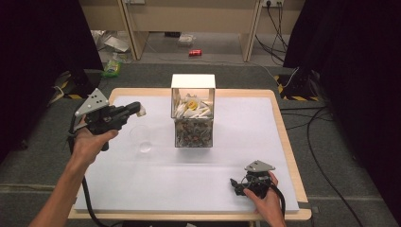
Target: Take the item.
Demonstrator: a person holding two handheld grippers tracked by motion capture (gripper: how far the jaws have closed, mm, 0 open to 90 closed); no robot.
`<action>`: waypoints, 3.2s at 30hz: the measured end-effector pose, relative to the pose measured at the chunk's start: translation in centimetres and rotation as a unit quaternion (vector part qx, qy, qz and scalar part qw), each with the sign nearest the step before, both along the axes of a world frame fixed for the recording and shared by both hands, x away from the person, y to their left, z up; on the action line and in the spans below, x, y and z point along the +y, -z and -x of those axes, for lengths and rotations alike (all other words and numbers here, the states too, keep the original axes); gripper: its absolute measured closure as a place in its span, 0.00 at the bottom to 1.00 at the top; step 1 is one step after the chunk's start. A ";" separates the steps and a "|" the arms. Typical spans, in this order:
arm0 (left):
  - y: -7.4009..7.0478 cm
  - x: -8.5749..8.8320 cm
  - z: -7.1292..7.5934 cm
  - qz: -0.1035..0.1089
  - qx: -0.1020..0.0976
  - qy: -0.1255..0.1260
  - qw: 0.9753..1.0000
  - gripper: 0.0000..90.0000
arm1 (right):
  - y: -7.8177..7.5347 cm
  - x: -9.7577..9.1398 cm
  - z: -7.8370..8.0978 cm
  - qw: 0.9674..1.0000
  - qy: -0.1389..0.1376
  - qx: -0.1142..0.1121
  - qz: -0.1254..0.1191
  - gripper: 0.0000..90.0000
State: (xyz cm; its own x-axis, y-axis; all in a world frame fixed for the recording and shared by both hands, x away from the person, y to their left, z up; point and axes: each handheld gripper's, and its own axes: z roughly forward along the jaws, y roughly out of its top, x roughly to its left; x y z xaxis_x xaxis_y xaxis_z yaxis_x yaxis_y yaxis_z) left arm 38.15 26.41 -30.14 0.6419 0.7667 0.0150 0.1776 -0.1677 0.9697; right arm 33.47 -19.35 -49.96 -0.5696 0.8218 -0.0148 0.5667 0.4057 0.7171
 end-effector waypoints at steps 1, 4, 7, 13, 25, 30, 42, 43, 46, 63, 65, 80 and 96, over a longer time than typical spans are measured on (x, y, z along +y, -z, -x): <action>0.3 0.1 0.0 -0.002 0.001 -0.004 1.000 0.97 | 0.0 0.0 0.0 1.000 0.000 -0.001 -0.001 0.10; 1.3 0.4 0.0 0.002 0.007 -0.009 1.000 0.97 | 0.0 0.0 0.0 1.000 -0.001 -0.002 0.000 0.10; 2.1 0.5 0.0 0.001 0.012 -0.014 1.000 0.97 | 0.0 0.0 0.0 1.000 0.001 0.000 -0.002 0.10; 3.9 0.8 -0.1 0.006 0.028 -0.021 0.999 0.97 | 0.0 0.0 0.0 1.000 0.001 0.000 -0.002 0.10; 6.7 1.1 -0.6 0.006 0.049 -0.033 0.998 0.97 | 0.0 0.0 0.0 1.000 0.001 0.000 -0.002 0.10; 8.0 1.3 -0.9 0.009 0.061 -0.040 0.997 0.97 | 0.0 0.0 0.0 1.000 0.001 -0.001 -0.001 0.10; 10.4 1.3 -1.7 -0.007 0.077 -0.063 0.995 0.97 | 0.0 0.0 0.0 1.000 0.001 0.000 -0.001 0.10; 10.6 1.3 -1.7 -0.013 0.076 -0.066 0.995 0.97 | 0.0 0.0 0.0 1.000 0.001 -0.001 -0.001 0.10; 11.1 1.1 -1.8 -0.020 0.077 -0.070 0.994 0.97 | 0.0 0.0 0.0 1.000 0.000 0.000 -0.001 0.10; 13.0 0.4 -2.5 -0.045 0.090 -0.078 0.992 0.95 | 0.0 0.0 0.0 1.000 0.001 -0.001 -0.002 0.10; 13.0 0.4 -2.5 -0.047 0.093 -0.076 0.992 0.94 | 0.0 0.0 0.0 1.000 0.001 0.000 -0.002 0.10; 12.5 1.1 -2.4 0.005 0.102 -0.081 0.992 0.79 | 0.0 0.0 0.0 1.000 0.000 -0.001 -0.001 0.10; 11.5 1.6 -1.1 0.025 0.112 -0.067 0.991 0.40 | 0.0 0.0 0.0 1.000 0.000 0.000 -0.001 0.10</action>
State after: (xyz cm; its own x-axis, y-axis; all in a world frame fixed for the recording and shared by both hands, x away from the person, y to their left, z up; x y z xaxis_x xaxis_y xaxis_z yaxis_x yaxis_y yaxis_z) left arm 39.28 28.02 -41.68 0.5172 0.8413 -0.1571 0.4074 -0.0806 0.9097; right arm 33.47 -19.34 -49.97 -0.5688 0.8223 -0.0140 0.5664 0.4040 0.7183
